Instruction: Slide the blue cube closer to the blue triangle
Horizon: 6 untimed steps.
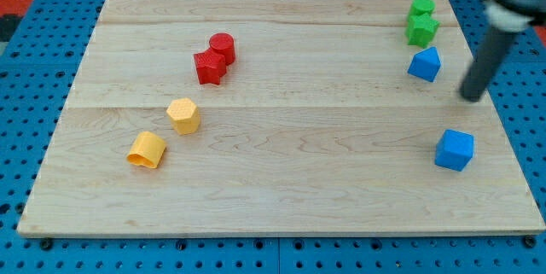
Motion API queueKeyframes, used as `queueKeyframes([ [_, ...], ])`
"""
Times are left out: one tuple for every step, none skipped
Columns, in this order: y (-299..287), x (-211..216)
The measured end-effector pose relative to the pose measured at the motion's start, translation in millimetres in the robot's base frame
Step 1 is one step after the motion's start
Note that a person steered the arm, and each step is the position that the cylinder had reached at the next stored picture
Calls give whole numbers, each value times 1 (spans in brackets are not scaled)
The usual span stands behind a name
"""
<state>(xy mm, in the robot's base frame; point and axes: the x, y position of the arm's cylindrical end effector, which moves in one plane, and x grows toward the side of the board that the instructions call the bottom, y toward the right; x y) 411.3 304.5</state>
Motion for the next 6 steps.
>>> queueKeyframes([
  [11,-51],
  [-72,-58],
  [-149,-25],
  [-159,-9],
  [-51,34],
  [-40,113],
])
